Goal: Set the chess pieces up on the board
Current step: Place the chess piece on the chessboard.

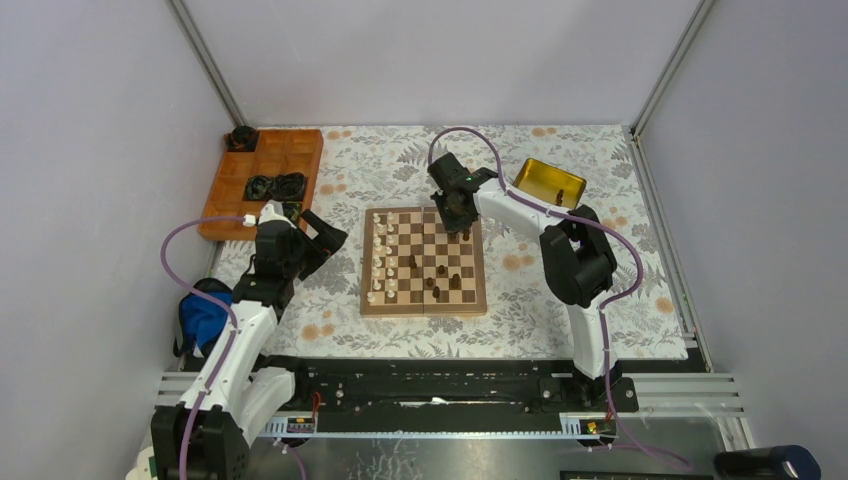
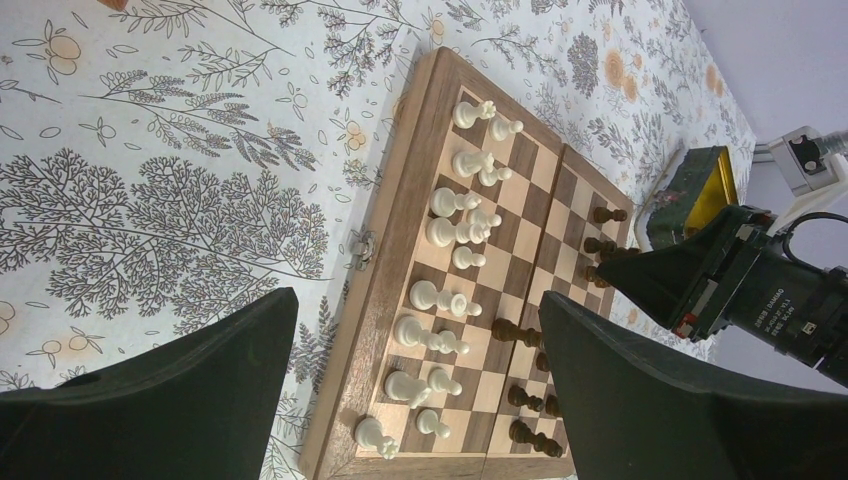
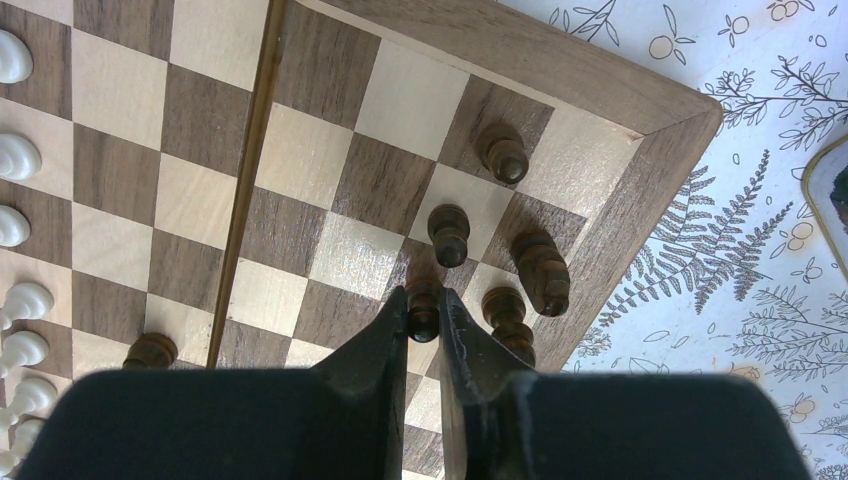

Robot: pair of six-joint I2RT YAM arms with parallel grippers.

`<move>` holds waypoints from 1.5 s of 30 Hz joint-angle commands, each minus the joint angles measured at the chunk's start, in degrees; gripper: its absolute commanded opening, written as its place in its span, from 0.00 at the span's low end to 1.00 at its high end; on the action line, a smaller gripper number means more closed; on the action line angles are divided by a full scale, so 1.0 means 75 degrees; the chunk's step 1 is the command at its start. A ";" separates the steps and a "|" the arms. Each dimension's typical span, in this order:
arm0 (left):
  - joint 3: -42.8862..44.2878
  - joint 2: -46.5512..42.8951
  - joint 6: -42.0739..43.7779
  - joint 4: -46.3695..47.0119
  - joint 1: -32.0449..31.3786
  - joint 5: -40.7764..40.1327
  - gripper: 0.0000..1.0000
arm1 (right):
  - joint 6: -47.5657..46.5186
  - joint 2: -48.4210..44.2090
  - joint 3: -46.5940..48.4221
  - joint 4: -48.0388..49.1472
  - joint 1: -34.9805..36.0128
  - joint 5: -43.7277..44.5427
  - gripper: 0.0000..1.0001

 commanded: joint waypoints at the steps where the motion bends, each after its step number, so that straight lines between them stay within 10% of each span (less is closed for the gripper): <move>1: -0.0019 -0.0131 -0.0047 0.0258 0.0047 0.0051 0.99 | -0.0025 0.0032 0.0029 0.0125 -0.0025 -0.0142 0.19; 45: 0.0038 -0.0191 -0.0060 0.0223 0.0045 0.0072 0.99 | 0.0041 -0.0099 -0.0104 0.0103 -0.0022 -0.0325 0.34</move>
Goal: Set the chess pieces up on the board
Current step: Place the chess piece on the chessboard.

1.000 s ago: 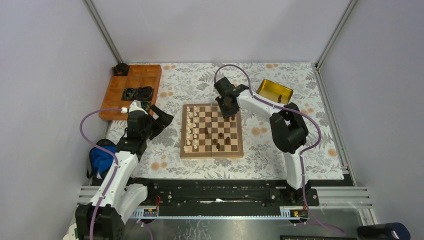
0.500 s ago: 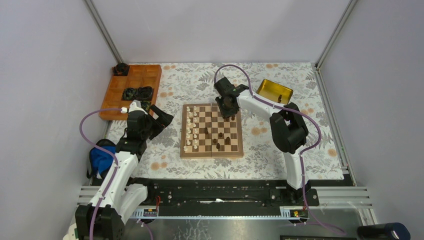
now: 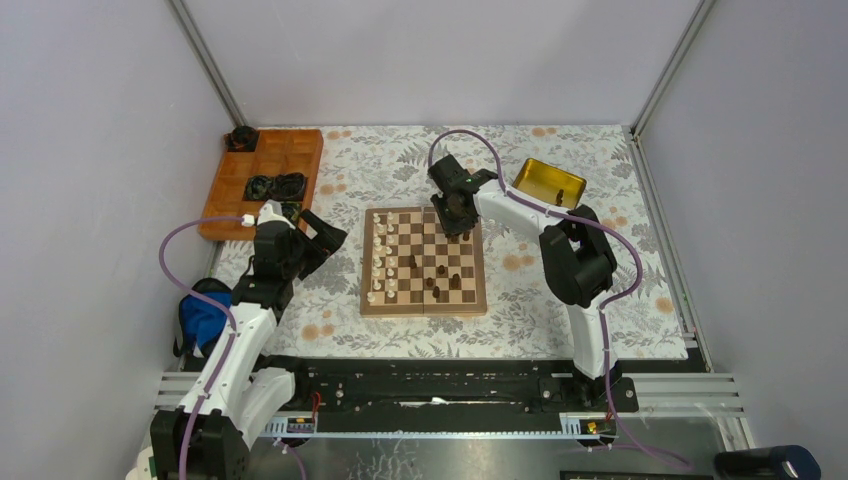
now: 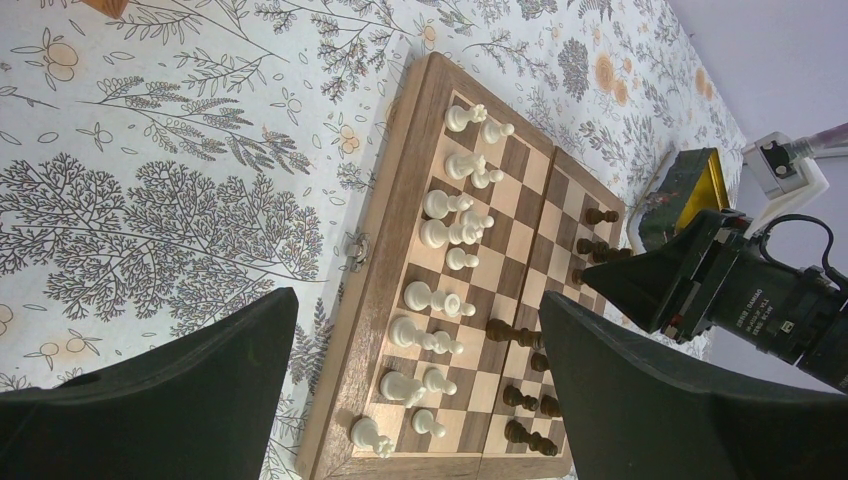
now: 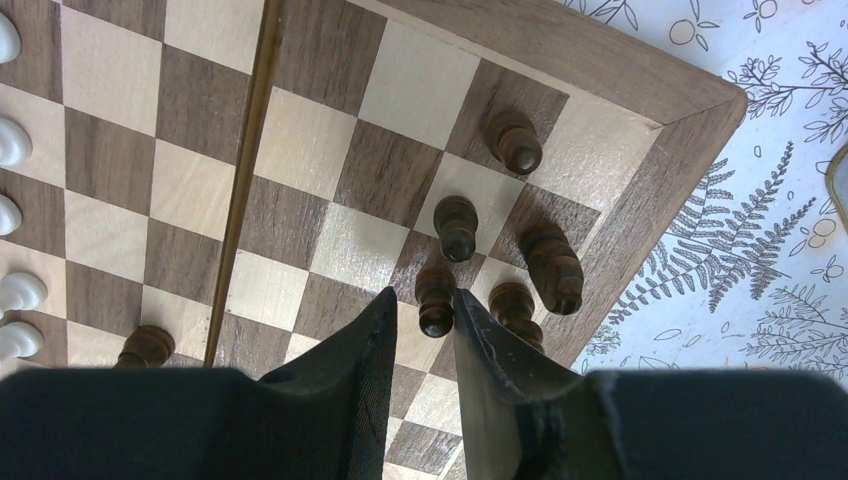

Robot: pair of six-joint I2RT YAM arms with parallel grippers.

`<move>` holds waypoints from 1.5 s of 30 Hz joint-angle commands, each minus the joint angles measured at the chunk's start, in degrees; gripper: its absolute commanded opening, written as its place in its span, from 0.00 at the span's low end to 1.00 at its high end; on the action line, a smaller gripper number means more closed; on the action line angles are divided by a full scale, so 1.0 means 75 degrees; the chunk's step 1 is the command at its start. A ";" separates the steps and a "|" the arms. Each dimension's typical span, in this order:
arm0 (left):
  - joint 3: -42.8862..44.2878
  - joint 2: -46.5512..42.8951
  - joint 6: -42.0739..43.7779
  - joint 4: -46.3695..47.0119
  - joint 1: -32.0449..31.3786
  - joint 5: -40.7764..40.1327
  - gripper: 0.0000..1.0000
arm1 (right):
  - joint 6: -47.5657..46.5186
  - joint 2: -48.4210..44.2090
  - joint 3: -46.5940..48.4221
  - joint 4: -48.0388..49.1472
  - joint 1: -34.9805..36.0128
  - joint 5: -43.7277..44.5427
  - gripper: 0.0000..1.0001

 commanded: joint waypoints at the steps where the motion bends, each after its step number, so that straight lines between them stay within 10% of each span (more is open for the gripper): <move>1: 0.0039 -0.0055 -0.0051 0.0223 0.0048 0.0072 0.99 | 0.0049 -0.0097 -0.0008 0.0111 -0.0019 -0.0201 0.34; 45: 0.0015 -0.0060 -0.0007 0.0259 0.0048 -0.0056 0.99 | -0.0269 -0.2831 -0.1312 0.0205 0.0374 -0.0121 0.38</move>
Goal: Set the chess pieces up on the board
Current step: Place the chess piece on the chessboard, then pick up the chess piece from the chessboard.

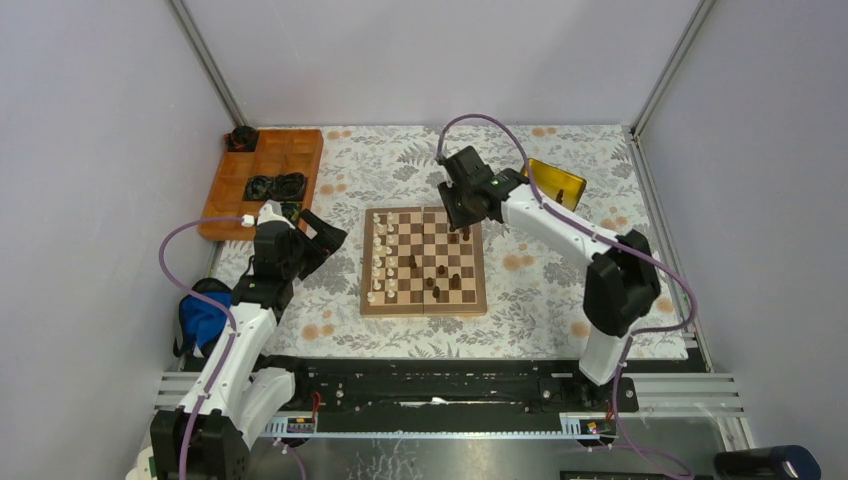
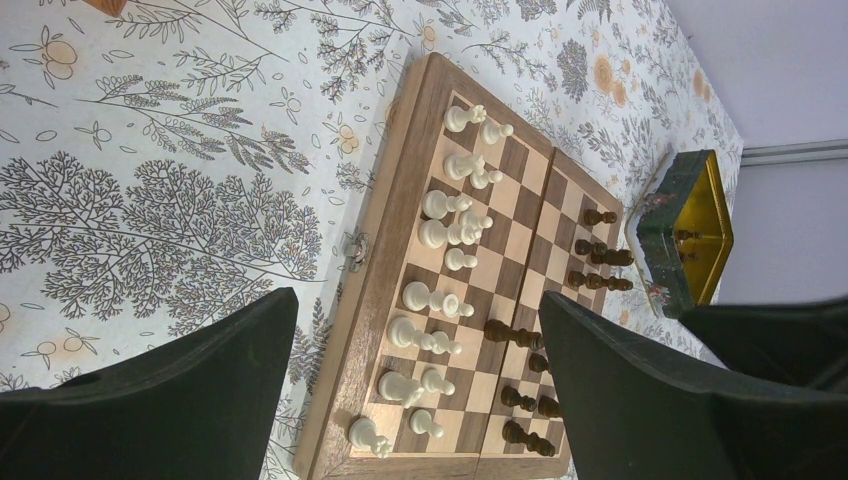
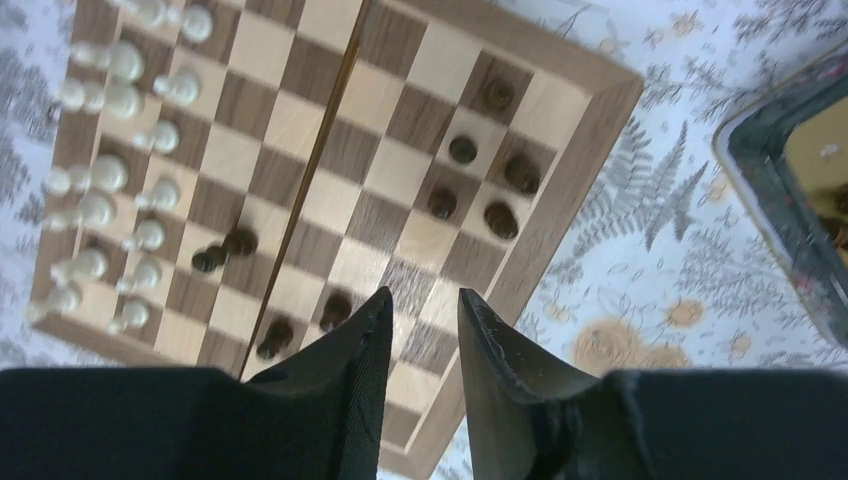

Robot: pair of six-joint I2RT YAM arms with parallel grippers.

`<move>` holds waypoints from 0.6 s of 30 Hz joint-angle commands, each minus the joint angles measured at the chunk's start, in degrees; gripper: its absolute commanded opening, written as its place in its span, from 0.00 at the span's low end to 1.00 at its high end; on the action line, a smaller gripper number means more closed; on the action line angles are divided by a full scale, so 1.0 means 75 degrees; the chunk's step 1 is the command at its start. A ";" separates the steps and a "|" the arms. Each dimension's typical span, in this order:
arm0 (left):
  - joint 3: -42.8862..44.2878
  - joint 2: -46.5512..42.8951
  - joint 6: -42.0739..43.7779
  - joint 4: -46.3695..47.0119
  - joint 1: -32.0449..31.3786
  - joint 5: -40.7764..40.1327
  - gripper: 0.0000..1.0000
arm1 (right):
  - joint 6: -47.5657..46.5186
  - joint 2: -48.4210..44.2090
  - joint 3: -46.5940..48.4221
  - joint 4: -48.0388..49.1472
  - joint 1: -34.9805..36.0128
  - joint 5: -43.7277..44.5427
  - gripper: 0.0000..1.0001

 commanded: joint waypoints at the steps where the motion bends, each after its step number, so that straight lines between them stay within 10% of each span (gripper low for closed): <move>1: 0.0018 -0.0079 0.0054 0.0253 0.0048 -0.0059 0.99 | -0.0118 -0.1116 -0.0856 0.0079 0.0257 -0.0320 0.40; 18: -0.0013 -0.0148 0.0155 0.0059 0.0038 -0.0177 0.99 | 0.0366 -0.3129 -0.3772 0.0833 0.1024 -0.1163 0.53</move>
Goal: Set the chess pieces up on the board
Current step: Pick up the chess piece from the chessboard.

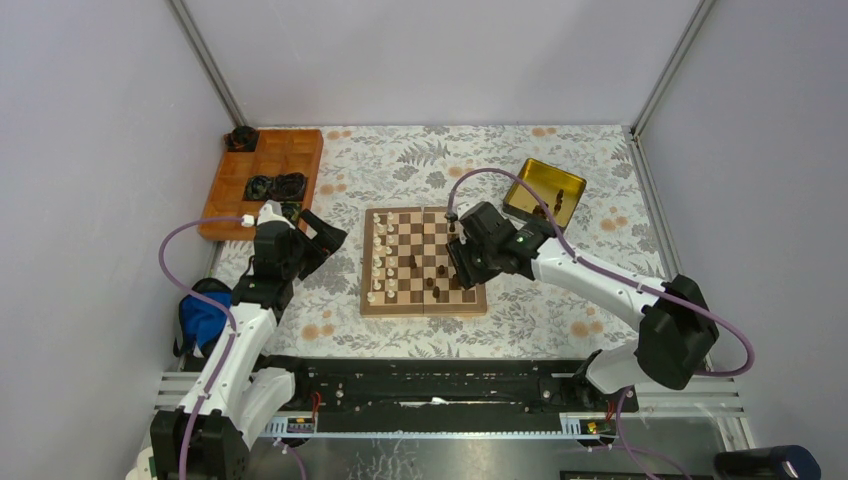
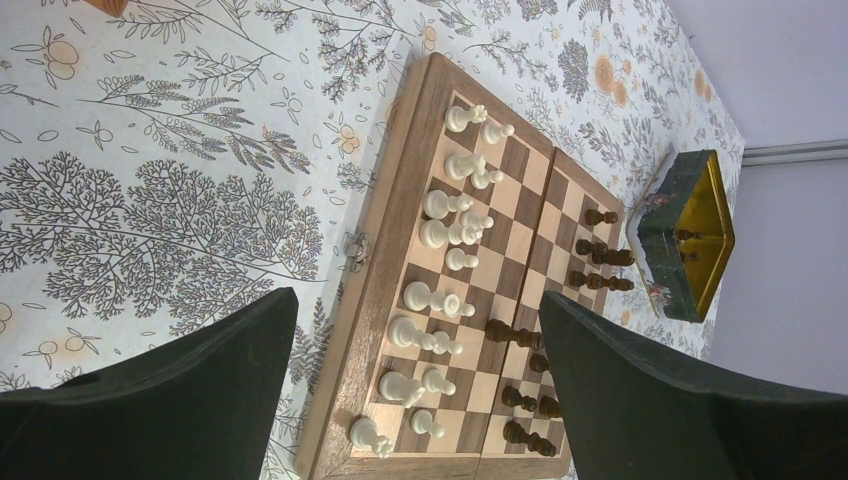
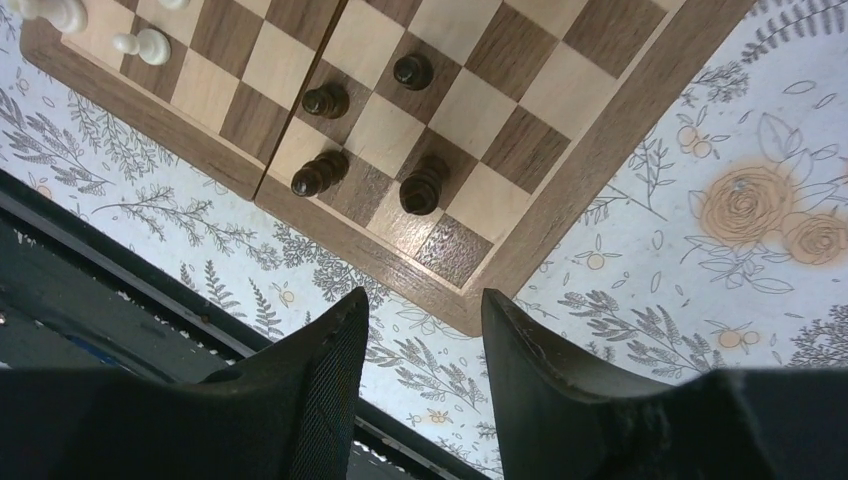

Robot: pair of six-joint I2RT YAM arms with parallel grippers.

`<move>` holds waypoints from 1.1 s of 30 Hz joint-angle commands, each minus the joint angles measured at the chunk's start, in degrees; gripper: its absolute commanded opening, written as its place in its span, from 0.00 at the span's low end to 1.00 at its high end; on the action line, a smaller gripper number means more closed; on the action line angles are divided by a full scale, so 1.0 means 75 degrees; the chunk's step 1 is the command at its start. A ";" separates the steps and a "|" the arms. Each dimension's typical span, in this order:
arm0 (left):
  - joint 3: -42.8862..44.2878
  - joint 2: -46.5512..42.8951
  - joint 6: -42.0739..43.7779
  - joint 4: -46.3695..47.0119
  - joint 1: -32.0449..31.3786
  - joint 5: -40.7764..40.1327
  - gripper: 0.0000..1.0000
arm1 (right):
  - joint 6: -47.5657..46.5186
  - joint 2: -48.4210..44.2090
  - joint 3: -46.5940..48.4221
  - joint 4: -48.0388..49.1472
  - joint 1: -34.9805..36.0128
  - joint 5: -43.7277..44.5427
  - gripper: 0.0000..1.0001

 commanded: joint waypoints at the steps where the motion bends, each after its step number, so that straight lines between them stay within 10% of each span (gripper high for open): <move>1: -0.0025 -0.0178 0.0148 0.0053 0.0044 -0.0171 0.99 | 0.0117 -0.0155 -0.0132 0.0503 0.0101 -0.0283 0.53; 33: -0.0272 -0.0139 0.0183 0.0128 0.0039 -0.0323 0.99 | -0.0471 0.1537 0.0802 0.0595 0.0110 -0.0105 0.53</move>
